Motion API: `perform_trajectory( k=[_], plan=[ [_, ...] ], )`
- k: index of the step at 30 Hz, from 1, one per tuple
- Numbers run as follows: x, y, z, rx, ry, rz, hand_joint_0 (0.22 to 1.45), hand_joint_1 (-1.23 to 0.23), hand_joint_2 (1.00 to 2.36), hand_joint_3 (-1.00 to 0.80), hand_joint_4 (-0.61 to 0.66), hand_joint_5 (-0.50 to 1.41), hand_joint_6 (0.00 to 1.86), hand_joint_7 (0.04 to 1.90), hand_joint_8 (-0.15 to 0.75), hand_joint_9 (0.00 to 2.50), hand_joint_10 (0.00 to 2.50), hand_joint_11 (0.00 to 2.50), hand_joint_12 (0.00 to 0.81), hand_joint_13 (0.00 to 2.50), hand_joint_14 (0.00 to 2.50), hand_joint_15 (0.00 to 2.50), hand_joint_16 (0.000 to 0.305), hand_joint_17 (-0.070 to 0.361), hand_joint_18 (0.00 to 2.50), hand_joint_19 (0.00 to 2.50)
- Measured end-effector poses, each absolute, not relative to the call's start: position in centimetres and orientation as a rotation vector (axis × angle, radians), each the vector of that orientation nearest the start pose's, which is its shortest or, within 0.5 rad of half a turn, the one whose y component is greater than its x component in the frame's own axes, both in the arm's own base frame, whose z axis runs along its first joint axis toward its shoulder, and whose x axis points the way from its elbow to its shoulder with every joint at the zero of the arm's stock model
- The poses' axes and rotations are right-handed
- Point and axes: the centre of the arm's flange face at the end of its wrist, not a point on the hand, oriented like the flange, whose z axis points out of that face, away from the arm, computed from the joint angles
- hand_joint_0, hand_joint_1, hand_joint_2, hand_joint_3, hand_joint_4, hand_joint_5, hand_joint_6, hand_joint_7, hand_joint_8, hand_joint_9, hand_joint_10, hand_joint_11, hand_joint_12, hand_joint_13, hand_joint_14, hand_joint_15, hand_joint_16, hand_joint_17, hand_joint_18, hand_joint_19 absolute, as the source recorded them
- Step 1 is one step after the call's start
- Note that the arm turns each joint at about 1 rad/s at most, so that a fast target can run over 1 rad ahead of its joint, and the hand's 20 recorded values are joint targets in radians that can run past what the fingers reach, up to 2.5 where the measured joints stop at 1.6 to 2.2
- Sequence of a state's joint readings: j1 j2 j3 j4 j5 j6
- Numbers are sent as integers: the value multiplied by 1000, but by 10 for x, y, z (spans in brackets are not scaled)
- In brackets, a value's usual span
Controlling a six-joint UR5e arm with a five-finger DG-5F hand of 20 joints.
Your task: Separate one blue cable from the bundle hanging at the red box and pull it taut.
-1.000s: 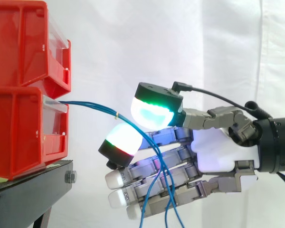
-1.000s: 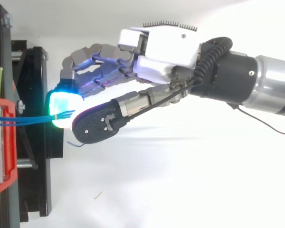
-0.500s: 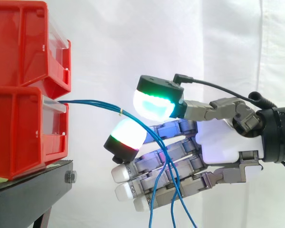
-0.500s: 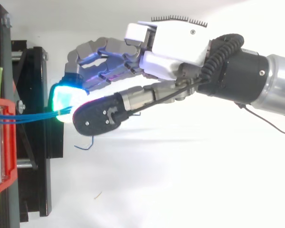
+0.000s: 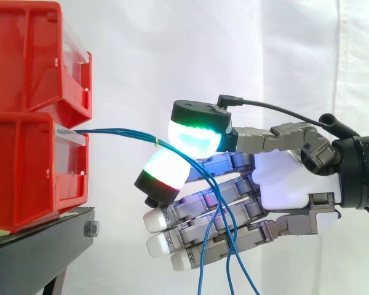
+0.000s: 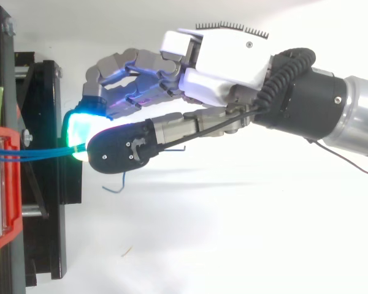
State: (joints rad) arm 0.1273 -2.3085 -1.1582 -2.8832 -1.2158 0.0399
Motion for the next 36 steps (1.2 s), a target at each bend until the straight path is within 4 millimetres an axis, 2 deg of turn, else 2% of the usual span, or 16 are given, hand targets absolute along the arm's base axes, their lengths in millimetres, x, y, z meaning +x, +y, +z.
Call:
perform_trajectory(
  k=[4, 7, 13, 17, 21, 25, 29, 31, 36],
  plan=[
    [759, -70, 246, 1370, 1072, 1026, 619, -763, 1007, -404, 149, -213, 860, 982, 244, 604, 17, 538, 308, 613, 10, 260, 31, 71, 437, 178],
    [759, -69, 246, 1371, 1074, 1026, 576, -692, 1000, -495, 159, -211, 852, 976, 248, 608, 15, 533, 311, 615, 12, 265, 32, 72, 442, 179],
    [759, -66, 246, 1371, 1074, 1025, 552, -619, 1000, -500, 166, -209, 826, 975, 252, 614, 15, 531, 318, 620, 12, 267, 33, 75, 447, 189],
    [759, -65, 246, 1372, 1072, 1023, 597, -723, 1000, -489, 159, -206, 827, 989, 247, 616, 16, 538, 312, 617, 11, 270, 32, 73, 447, 184],
    [759, -64, 246, 1373, 1071, 1023, 637, -794, 1014, -290, 120, -208, 845, 1025, 246, 616, 15, 535, 312, 618, 10, 264, 32, 73, 458, 184],
    [759, -63, 245, 1374, 1072, 1023, 659, -829, 1018, -218, 117, -214, 862, 1019, 242, 610, 16, 537, 310, 617, 12, 266, 33, 74, 473, 182],
    [759, -63, 245, 1374, 1072, 1023, 695, -871, 1018, -242, 120, -215, 874, 971, 245, 606, 15, 532, 314, 629, 10, 261, 33, 74, 508, 164],
    [759, -63, 245, 1374, 1072, 1023, 746, -917, 1012, -348, 131, -214, 879, 960, 241, 609, 17, 541, 312, 642, 10, 256, 33, 73, 534, 166],
    [759, -63, 244, 1375, 1072, 1023, 795, -919, 1000, -500, 133, -200, 892, 980, 242, 632, 15, 536, 310, 666, 12, 265, 33, 73, 575, 163]
  ],
)
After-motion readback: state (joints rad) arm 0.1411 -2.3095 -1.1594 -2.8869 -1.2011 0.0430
